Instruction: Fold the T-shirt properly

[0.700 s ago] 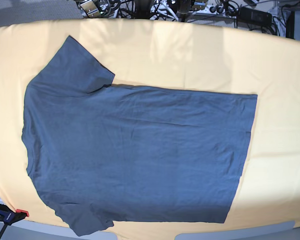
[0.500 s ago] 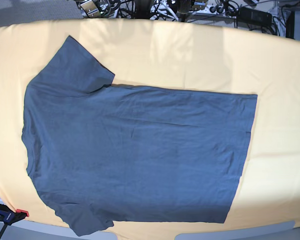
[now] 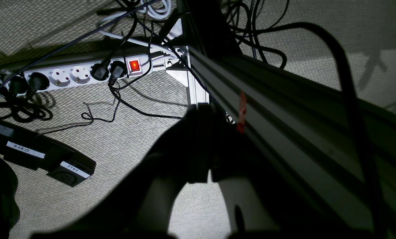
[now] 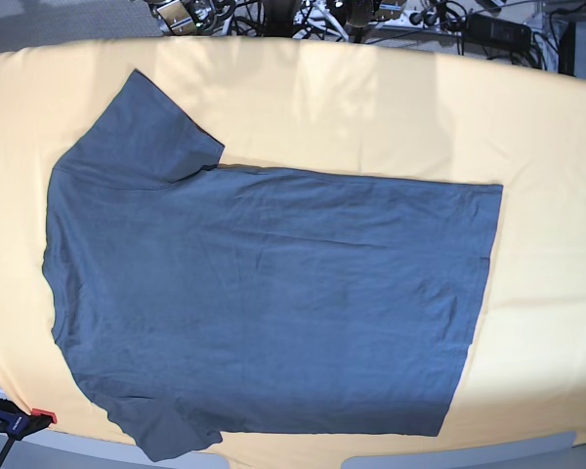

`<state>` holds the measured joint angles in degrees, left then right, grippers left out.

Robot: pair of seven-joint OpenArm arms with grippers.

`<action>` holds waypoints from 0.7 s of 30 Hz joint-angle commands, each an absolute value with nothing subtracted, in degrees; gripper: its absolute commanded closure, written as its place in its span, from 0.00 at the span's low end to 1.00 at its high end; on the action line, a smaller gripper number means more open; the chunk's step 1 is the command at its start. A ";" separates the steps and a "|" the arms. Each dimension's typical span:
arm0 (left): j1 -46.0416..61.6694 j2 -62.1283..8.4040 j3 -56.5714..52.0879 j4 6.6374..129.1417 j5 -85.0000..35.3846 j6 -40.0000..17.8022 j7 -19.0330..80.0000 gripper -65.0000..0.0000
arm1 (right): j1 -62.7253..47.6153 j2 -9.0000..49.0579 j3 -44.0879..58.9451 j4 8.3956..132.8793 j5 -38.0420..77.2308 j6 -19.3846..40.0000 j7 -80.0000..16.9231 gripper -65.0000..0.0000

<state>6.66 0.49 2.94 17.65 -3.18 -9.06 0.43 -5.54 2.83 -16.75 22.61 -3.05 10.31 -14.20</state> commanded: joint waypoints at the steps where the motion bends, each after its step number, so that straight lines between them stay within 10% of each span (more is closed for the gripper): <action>1: 6.79 0.93 2.98 18.04 -3.40 -9.39 0.12 1.00 | -5.37 2.87 -16.62 23.14 -3.09 10.52 -14.20 1.00; 21: 21.08 -6.22 3.01 37.60 -6.35 -21.10 20.08 1.00 | -20.25 8.49 -16.62 35.99 -1.54 21.37 -28.69 1.00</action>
